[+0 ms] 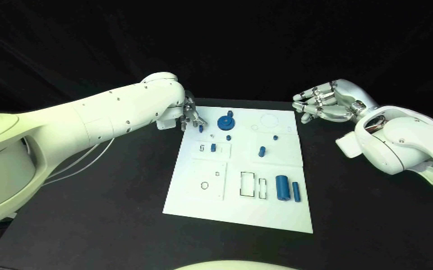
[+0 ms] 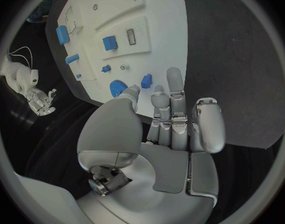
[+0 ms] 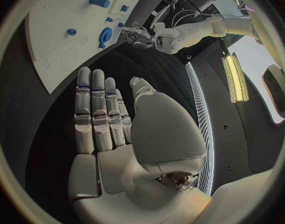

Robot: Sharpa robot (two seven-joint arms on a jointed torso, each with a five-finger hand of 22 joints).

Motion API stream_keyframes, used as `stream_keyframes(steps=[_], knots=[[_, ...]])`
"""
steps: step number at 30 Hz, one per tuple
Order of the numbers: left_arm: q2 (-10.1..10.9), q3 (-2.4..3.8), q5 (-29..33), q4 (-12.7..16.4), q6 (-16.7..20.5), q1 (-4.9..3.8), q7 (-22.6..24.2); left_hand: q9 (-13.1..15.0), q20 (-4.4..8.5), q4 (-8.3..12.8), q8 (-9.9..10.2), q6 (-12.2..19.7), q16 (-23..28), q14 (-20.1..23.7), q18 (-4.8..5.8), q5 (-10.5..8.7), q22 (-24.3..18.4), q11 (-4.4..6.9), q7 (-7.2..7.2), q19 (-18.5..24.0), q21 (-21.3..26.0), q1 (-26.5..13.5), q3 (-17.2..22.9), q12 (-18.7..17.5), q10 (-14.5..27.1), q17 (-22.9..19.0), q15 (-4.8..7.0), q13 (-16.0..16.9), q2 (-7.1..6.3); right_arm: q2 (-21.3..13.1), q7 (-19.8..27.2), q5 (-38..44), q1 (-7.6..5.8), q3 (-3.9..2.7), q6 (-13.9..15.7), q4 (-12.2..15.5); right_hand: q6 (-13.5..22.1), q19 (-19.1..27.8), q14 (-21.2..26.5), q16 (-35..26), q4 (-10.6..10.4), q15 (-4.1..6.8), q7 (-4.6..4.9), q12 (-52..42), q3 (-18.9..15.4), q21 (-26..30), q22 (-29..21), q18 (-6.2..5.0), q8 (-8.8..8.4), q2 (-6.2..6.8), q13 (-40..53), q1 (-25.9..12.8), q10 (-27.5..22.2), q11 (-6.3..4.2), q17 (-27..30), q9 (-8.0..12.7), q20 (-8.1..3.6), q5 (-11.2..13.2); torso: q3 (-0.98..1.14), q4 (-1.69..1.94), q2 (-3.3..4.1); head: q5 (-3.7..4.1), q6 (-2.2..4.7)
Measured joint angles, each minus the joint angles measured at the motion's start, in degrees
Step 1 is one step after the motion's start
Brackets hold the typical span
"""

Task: Assemble the parts on the task board

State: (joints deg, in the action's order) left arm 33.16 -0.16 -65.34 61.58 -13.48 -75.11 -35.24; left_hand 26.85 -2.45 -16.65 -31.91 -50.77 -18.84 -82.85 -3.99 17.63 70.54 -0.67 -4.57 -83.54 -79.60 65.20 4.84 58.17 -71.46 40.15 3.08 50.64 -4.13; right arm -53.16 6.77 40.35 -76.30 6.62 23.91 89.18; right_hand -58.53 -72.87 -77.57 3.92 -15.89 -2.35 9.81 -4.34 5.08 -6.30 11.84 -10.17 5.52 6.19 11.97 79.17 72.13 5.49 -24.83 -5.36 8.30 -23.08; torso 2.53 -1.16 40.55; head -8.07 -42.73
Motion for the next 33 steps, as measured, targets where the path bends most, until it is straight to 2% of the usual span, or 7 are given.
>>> stream_keyframes(steps=[17, 20, 23, 29, 33], knots=[[0.0, 0.0, 0.5, 0.2, -0.5, 0.02, 0.0, -0.4, -0.21, 0.2, 0.0, -0.6, 0.0, 0.0, -0.01, 0.21, 0.4, 0.35, 0.19, -0.2, -0.1, 0.7, -0.2, 0.4, -0.4, 0.0, 0.0, 0.4, 0.71, 0.1, 0.0, 0.0, 0.0, 0.0, 0.0, 0.0, 0.0, 0.0, 0.0, 0.0, 0.0, 0.0, 0.0, 0.0, 0.0, 0.0, -0.1, 0.0, 0.0, 0.0, 0.0, 0.0, 0.0, 0.0, 0.0, 0.0, 0.0, -0.3, -0.01, 0.0, 0.03, -0.07, -0.13], [0.0, 0.0, 0.6, 0.2, -0.5, 0.02, 0.0, -0.6, -0.21, 0.2, 0.0, -0.6, 0.0, 0.0, 0.0, 0.21, 0.4, 0.35, 0.15, -0.2, -0.3, 1.4, -0.2, 0.4, -0.4, 0.0, 0.0, 0.4, 1.36, 0.1, 0.0, 0.0, 0.0, 0.0, 0.0, 0.0, 0.0, 0.0, 0.0, 0.0, 0.0, 0.0, 0.0, 0.0, 0.0, 0.0, -0.1, 0.0, 0.0, 0.0, 0.0, 0.0, 0.0, 0.0, 0.0, 0.0, 0.0, -0.3, -0.01, 0.0, 0.03, 0.05, -0.21], [-0.1, 0.0, 0.8, 0.1, -0.5, 0.02, 0.0, -1.0, -0.21, 0.3, 0.3, -1.1, 0.0, 0.0, 0.0, 0.21, 0.5, 0.35, 0.29, -0.2, -0.4, 2.9, 0.0, 0.4, -0.4, 0.0, 0.0, 0.3, 2.84, 0.1, 0.0, 0.0, 0.0, 0.0, 0.0, 0.0, 0.0, 0.0, 0.0, 0.0, 0.0, 0.0, 0.0, 0.0, 0.0, 0.0, -0.1, 0.0, 0.0, 0.0, 0.0, 0.0, 0.0, 0.0, 0.0, 0.0, 0.0, -0.3, -0.01, 0.0, 0.03, 0.21, -0.29], [-0.3, -0.01, 1.2, -0.1, -0.6, 0.06, 0.1, -1.7, -0.21, 1.0, 0.5, -1.1, 0.0, 0.0, 0.0, 0.21, 0.7, 0.35, 0.29, -0.2, -0.4, 6.1, 0.7, 0.4, -0.4, 0.1, 0.0, -0.1, 3.78, 0.2, 0.0, 0.0, 0.0, 0.0, 0.0, 0.0, 0.0, 0.0, 0.0, 0.0, 0.0, 0.0, 0.0, 0.0, 0.0, 0.0, -0.1, 0.0, 0.0, 0.0, 0.0, 0.0, 0.0, 0.0, 0.0, 0.0, 0.0, -0.3, 0.0, -0.03, 0.03, 0.37, -0.36], [-0.4, -0.02, 1.5, -0.2, -0.7, 0.12, 0.2, -2.1, -0.21, 2.3, 0.5, -1.3, 0.2, 0.0, -0.01, 0.45, 0.7, 0.56, 0.5, -0.2, -0.4, 9.1, 2.0, 0.4, -0.6, 0.1, 0.0, -0.3, 4.51, 0.2, 0.0, 0.0, 0.0, 0.0, 0.0, 0.0, 0.0, 0.0, 0.0, 0.0, 0.0, 0.0, 0.0, 0.0, 0.0, 0.0, -0.1, 0.0, 0.0, 0.0, 0.0, 0.0, 0.0, 0.0, 0.0, 0.0, 0.0, -0.3, 0.0, -0.03, 0.02, 0.42, -0.37]])
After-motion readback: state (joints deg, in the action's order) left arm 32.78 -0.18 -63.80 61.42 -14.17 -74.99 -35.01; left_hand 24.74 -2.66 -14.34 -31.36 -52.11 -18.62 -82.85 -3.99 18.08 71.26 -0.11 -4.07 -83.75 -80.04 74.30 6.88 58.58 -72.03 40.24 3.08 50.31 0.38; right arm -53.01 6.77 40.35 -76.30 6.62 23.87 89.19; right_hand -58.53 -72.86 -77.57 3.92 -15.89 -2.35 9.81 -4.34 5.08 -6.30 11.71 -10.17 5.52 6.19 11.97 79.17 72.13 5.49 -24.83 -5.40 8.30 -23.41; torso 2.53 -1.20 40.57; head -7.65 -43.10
